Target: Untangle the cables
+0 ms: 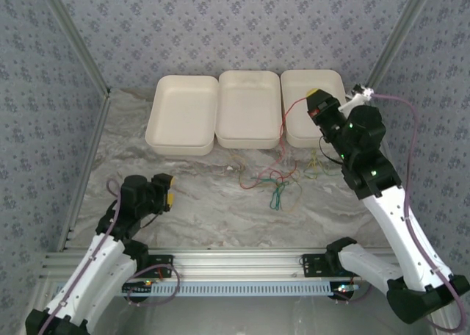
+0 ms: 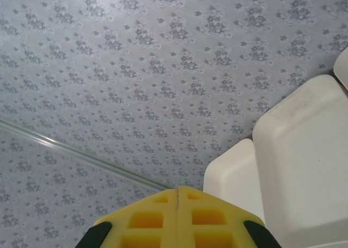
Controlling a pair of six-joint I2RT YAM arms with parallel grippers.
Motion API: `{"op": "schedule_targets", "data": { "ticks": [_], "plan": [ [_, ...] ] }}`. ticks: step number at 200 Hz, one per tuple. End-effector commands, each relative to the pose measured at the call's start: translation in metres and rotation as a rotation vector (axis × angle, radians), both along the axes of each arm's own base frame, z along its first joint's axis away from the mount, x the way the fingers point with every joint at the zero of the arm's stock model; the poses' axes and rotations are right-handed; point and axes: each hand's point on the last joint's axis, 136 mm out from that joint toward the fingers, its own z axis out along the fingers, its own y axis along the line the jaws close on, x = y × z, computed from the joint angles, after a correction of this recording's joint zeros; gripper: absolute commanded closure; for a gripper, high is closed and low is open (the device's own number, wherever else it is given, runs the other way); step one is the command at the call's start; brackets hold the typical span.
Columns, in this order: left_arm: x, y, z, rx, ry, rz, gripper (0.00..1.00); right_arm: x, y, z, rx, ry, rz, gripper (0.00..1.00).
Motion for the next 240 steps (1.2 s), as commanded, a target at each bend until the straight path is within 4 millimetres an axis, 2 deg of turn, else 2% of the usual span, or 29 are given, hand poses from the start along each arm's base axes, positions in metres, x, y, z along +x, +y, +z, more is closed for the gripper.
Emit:
{"op": "schedule_targets", "data": {
  "ticks": [1, 15, 29, 46, 61, 72, 83, 109, 157, 192, 213, 227, 240],
  "plan": [
    [0.009, 0.001, 0.088, 0.196, -0.28, -0.138, 0.33, 0.008, 0.012, -0.001, -0.11, 0.003, 0.02, 1.0],
    [0.008, -0.01, 0.134, 0.282, -0.429, -0.235, 0.37, 0.013, 0.019, -0.002, -0.138, 0.021, 0.044, 1.0],
    [0.005, -0.042, 0.179, 0.344, -0.616, -0.417, 0.37, 0.016, 0.026, 0.002, -0.154, 0.028, 0.065, 1.0],
    [-0.007, -0.089, 0.207, 0.471, -0.765, -0.659, 0.35, 0.02, 0.035, 0.008, -0.17, 0.045, 0.091, 1.0],
    [-0.019, -0.127, 0.216, 0.614, -0.877, -0.826, 0.24, 0.022, 0.046, 0.012, -0.182, 0.056, 0.121, 1.0],
    [-0.023, -0.152, 0.217, 0.705, -0.944, -0.911, 0.19, 0.025, 0.055, 0.015, -0.181, 0.062, 0.148, 1.0],
    [-0.021, -0.169, 0.215, 0.799, -0.977, -0.948, 0.14, 0.027, 0.065, 0.015, -0.181, 0.066, 0.176, 1.0],
    [-0.011, -0.192, 0.206, 0.958, -1.011, -1.007, 0.08, 0.027, 0.084, 0.015, -0.198, 0.075, 0.229, 1.0],
    [0.009, -0.214, 0.174, 1.185, -1.003, -1.068, 0.05, 0.025, 0.101, 0.01, -0.201, 0.093, 0.28, 1.0],
    [0.015, -0.229, 0.159, 1.207, -1.027, -1.085, 0.04, 0.025, 0.107, 0.005, -0.19, 0.105, 0.296, 1.0],
    [0.018, -0.233, 0.157, 1.206, -1.042, -1.068, 0.05, 0.026, 0.111, 0.005, -0.175, 0.105, 0.306, 1.0],
    [0.024, -0.234, 0.153, 1.237, -1.026, -1.06, 0.07, 0.025, 0.113, 0.007, -0.164, 0.099, 0.315, 1.0],
    [0.032, -0.233, 0.147, 1.277, -0.987, -1.059, 0.18, 0.024, 0.113, 0.008, -0.157, 0.097, 0.314, 1.0]
  ]
}}
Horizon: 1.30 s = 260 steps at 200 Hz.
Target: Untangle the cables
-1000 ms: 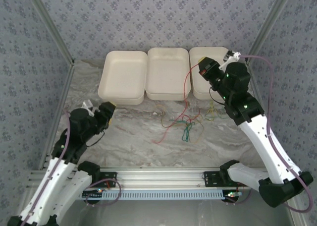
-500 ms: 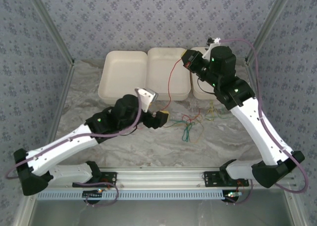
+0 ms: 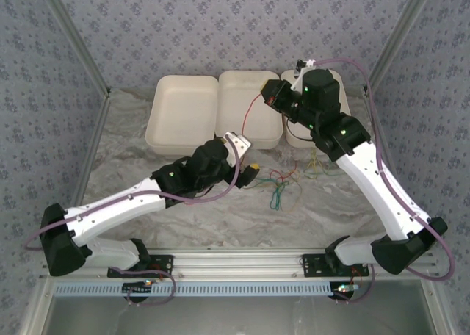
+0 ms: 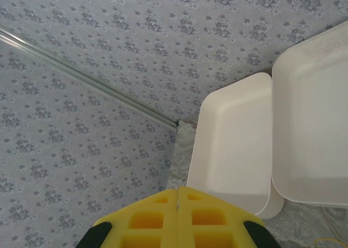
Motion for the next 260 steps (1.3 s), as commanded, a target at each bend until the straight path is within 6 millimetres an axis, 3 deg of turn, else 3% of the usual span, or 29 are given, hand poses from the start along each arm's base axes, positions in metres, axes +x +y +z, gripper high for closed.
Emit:
{"op": "schedule_targets", "data": {
  "ticks": [1, 7, 20, 30, 82, 98, 108, 116, 152, 178, 203, 212, 216, 228, 244, 260],
  "plan": [
    [0.014, -0.003, 0.004, 0.023, -0.057, 0.04, 0.2, -0.004, 0.006, 0.018, 0.047, -0.03, 0.025, 1.0],
    [0.018, -0.003, 0.001, 0.038, -0.049, 0.045, 0.31, -0.004, 0.005, 0.019, 0.05, -0.032, 0.022, 1.0],
    [0.025, -0.002, -0.003, 0.05, -0.035, 0.065, 0.75, -0.005, 0.004, 0.021, 0.054, -0.035, 0.018, 1.0],
    [0.029, 0.0, -0.003, 0.048, -0.031, 0.08, 1.0, -0.005, 0.002, 0.022, 0.054, -0.037, 0.011, 1.0],
    [0.025, 0.016, 0.018, -0.055, 0.031, 0.083, 1.0, 0.001, -0.011, 0.013, -0.012, -0.024, -0.017, 1.0],
    [0.034, 0.036, 0.028, -0.081, 0.114, 0.098, 1.0, -0.001, -0.025, 0.013, -0.057, -0.031, -0.057, 0.42],
    [0.043, 0.051, 0.034, -0.085, 0.133, 0.127, 1.0, -0.006, -0.036, 0.016, -0.079, -0.053, -0.091, 0.17],
    [0.053, 0.065, 0.038, -0.083, 0.135, 0.166, 1.0, -0.011, -0.045, 0.018, -0.093, -0.069, -0.116, 0.09],
    [0.11, 0.134, 0.055, -0.202, 0.15, 0.374, 1.0, -0.038, -0.068, 0.008, -0.136, -0.082, -0.159, 0.08],
    [0.155, 0.17, 0.067, -0.291, 0.116, 0.483, 1.0, -0.061, -0.065, -0.012, -0.145, -0.097, -0.126, 0.1],
    [0.2, 0.197, 0.083, -0.373, -0.021, 0.571, 1.0, -0.079, -0.055, -0.037, -0.156, -0.096, -0.075, 0.11],
    [0.217, 0.204, 0.085, -0.404, -0.052, 0.594, 1.0, -0.085, -0.052, -0.041, -0.16, -0.096, -0.055, 0.11],
    [0.224, 0.207, 0.086, -0.422, -0.059, 0.604, 1.0, -0.087, -0.048, -0.057, -0.184, -0.071, -0.041, 0.12],
    [0.248, 0.213, 0.084, -0.474, -0.057, 0.626, 1.0, -0.094, -0.043, -0.069, -0.205, -0.064, -0.018, 0.12],
    [0.277, 0.208, 0.077, -0.517, -0.025, 0.614, 1.0, -0.103, -0.039, -0.086, -0.23, -0.048, 0.003, 0.12],
    [0.304, 0.198, 0.057, -0.512, 0.022, 0.602, 1.0, -0.109, -0.041, -0.099, -0.239, -0.039, 0.009, 0.13]
  ]
}}
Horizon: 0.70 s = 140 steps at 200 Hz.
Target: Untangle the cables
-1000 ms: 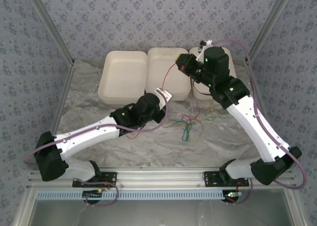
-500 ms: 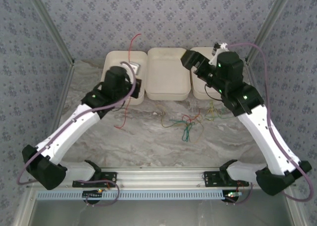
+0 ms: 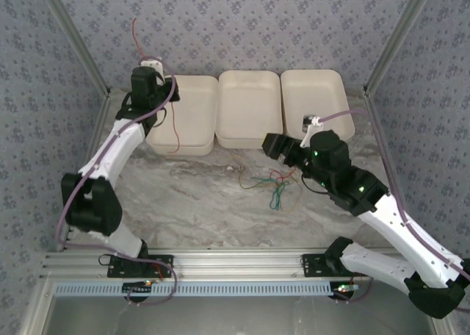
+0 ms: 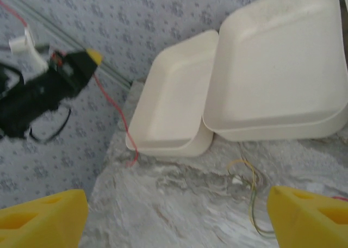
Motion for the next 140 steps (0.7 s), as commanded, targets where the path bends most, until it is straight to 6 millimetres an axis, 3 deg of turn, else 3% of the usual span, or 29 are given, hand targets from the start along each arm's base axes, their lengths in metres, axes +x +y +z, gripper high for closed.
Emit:
{"op": "schedule_targets", "data": {
  "ticks": [1, 12, 38, 85, 113, 140],
  "plan": [
    [0.036, -0.017, 0.018, -0.097, -0.075, -0.045, 1.0, -0.008, -0.008, -0.003, -0.013, -0.037, -0.017, 0.13],
    [0.052, -0.02, 0.0, -0.108, -0.043, -0.047, 1.0, -0.012, -0.011, -0.012, -0.011, -0.031, -0.02, 0.13],
    [0.08, -0.022, -0.064, -0.135, 0.087, -0.046, 1.0, -0.019, -0.017, -0.027, -0.009, -0.014, -0.016, 0.13],
    [0.084, -0.038, -0.178, -0.208, 0.508, -0.067, 1.0, -0.021, -0.023, -0.042, -0.026, 0.004, -0.032, 0.13],
    [0.079, -0.036, -0.208, -0.221, 0.658, -0.026, 1.0, -0.015, -0.02, -0.044, -0.035, 0.023, -0.025, 0.12],
    [0.076, -0.032, -0.216, -0.248, 0.722, 0.004, 1.0, -0.002, -0.018, -0.042, -0.056, 0.029, -0.022, 0.08]
  ]
}}
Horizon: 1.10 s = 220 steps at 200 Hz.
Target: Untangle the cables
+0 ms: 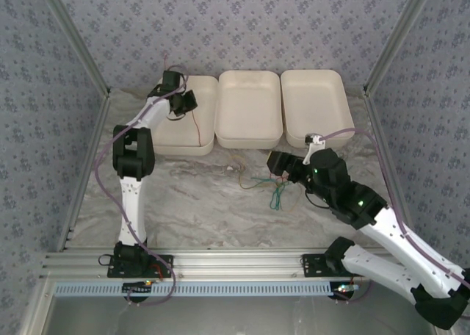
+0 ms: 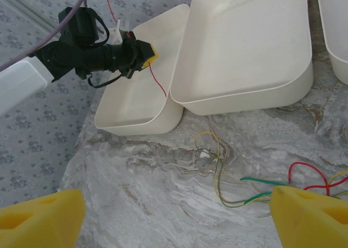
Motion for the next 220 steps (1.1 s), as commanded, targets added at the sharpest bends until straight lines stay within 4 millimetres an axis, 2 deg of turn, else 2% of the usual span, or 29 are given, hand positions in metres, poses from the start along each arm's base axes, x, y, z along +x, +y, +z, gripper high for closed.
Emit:
{"op": "schedule_targets", "data": {
  "ticks": [1, 45, 83, 101, 126, 144, 182, 220],
  "plan": [
    [-0.015, 0.002, 0.005, -0.039, 0.115, 0.024, 1.0, 0.011, 0.002, 0.012, -0.001, -0.019, 0.005, 0.08],
    [-0.021, -0.005, -0.007, -0.078, 0.233, 0.033, 1.0, 0.037, -0.002, 0.028, 0.022, -0.025, -0.007, 0.07],
    [-0.02, -0.005, -0.001, -0.081, 0.225, 0.041, 0.98, 0.042, -0.004, 0.037, 0.028, -0.034, -0.012, 0.07],
    [-0.019, -0.003, 0.011, -0.062, 0.188, 0.044, 1.0, 0.042, -0.003, 0.032, 0.026, -0.024, -0.012, 0.07],
    [-0.018, -0.001, 0.048, -0.103, 0.045, 0.099, 1.0, 0.041, -0.002, 0.023, 0.03, -0.006, -0.011, 0.07],
    [-0.023, -0.002, 0.057, -0.143, 0.05, 0.137, 1.0, 0.041, -0.001, 0.021, 0.036, -0.003, -0.009, 0.08],
    [-0.035, -0.013, 0.047, -0.145, 0.127, 0.161, 1.0, 0.038, -0.001, 0.022, 0.036, -0.003, -0.006, 0.08],
    [-0.043, -0.007, 0.023, -0.126, 0.186, 0.243, 1.0, 0.033, -0.006, 0.023, 0.031, -0.002, -0.013, 0.08]
  ]
}}
